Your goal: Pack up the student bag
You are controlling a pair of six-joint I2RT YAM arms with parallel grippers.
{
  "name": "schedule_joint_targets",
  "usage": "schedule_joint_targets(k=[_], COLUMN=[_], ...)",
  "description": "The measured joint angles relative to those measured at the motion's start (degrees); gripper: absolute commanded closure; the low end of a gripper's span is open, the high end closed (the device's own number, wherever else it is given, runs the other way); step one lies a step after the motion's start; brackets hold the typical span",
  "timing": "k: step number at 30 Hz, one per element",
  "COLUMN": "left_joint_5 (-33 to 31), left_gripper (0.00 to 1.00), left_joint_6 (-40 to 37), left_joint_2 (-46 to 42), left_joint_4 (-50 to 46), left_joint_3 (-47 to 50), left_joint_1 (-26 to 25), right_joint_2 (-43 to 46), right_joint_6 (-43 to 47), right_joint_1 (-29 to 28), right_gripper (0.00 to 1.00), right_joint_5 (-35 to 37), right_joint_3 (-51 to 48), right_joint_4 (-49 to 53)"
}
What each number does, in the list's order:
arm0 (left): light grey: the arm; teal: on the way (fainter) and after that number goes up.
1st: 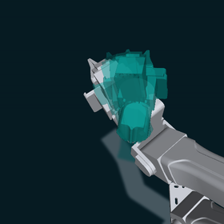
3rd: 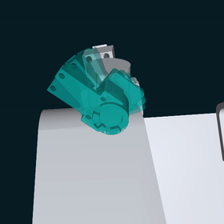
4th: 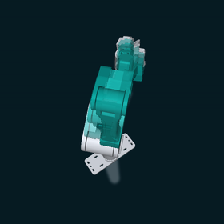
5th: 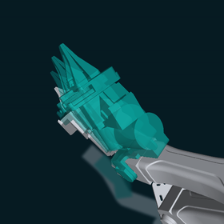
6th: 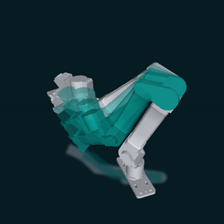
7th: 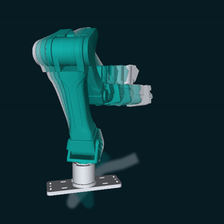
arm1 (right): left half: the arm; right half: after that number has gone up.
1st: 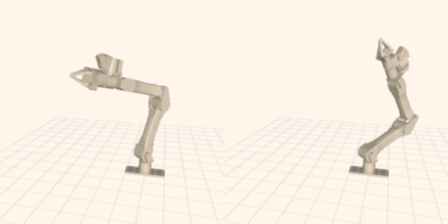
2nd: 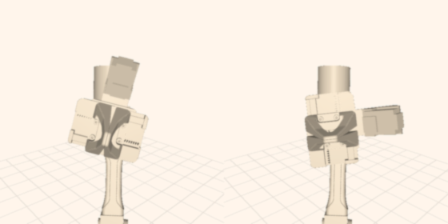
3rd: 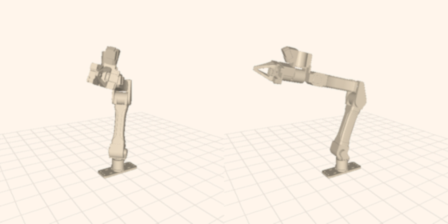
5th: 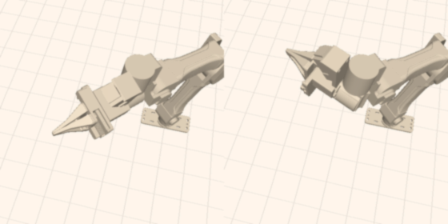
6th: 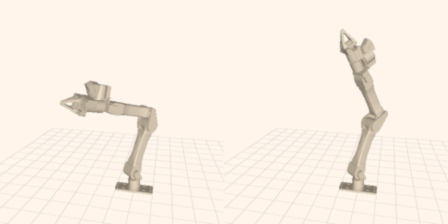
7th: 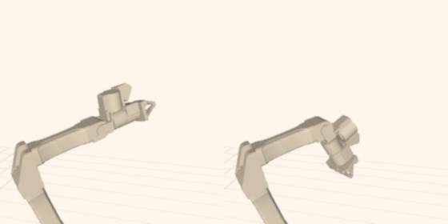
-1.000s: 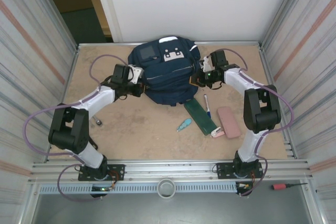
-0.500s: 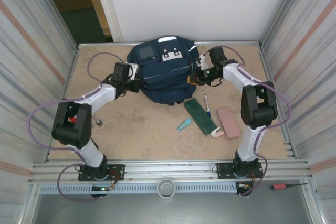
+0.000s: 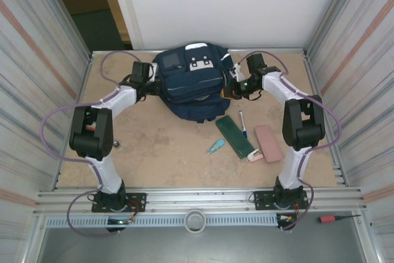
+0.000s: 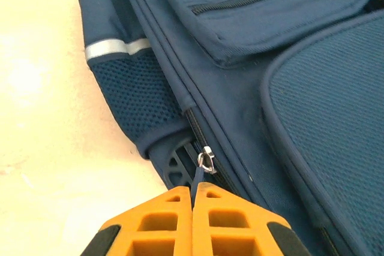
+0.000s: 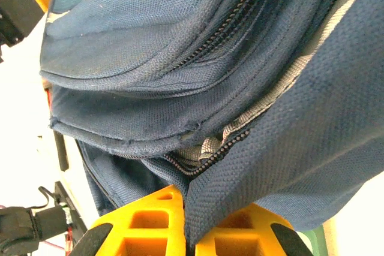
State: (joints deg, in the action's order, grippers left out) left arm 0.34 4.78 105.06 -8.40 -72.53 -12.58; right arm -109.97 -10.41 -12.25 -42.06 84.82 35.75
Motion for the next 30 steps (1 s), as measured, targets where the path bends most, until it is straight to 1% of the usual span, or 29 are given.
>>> schedule_joint_targets(k=[8,9,10,11,13,15,17,18,20,23,26,30], left_joint_5=[-0.1,0.0,0.0,0.1,0.1,1.6,4.0,5.8,9.4,13.2,14.7,15.4], left_gripper=[1.0,0.98,0.9,0.79,0.62,0.46,0.35,0.32,0.28,0.25,0.24,0.22], left_joint_6=[-0.1,-0.1,-0.1,-0.1,-0.1,-0.5,-1.2,-2.3,-5.2,-11.0,-17.2,-23.8], left_joint_2=[6.7,7.0,7.0,6.7,5.0,0.4,-5.5,-8.6,-12.6,-13.7,-10.3,-3.6], left_joint_4=[-4.7,-5.1,-5.4,-5.4,-4.7,-3.1,-0.9,0.2,1.8,3.7,1.6,-2.6], left_joint_3=[-8.5,-8.9,-8.9,-8.8,-7.4,-3.0,2.3,4.4,5.9,4.9,1.0,-4.9], left_joint_1=[1.1,1.1,1.1,1.1,1.2,1.5,1.3,0.7,-1.8,-6.6,-10.9,-13.8], right_joint_2=[-0.4,-0.4,-0.4,-0.4,-0.5,-0.6,-0.6,-0.7,-0.7,-0.7,-0.8,-0.9], right_joint_6=[0.9,0.9,0.9,0.9,0.8,0.8,0.7,0.6,0.4,0.4,0.4,0.4], right_joint_1=[0.0,0.0,0.0,0.0,0.0,-0.1,-0.2,-0.2,-0.3,-0.6,-0.8,-0.9], right_gripper=[1.0,1.0,1.0,1.0,1.0,1.0,1.0,1.0,1.0,1.0,1.0,1.0], right_joint_5=[-0.2,-0.3,-0.3,-0.3,-0.4,-0.2,-0.1,0.0,0.0,0.0,0.1,0.2], right_joint_3=[0.5,0.6,0.6,0.6,0.6,0.6,0.6,0.6,0.6,0.6,0.6,0.6], right_joint_4=[0.7,0.8,0.8,0.8,0.8,0.8,0.8,0.8,0.7,0.7,0.6,0.5])
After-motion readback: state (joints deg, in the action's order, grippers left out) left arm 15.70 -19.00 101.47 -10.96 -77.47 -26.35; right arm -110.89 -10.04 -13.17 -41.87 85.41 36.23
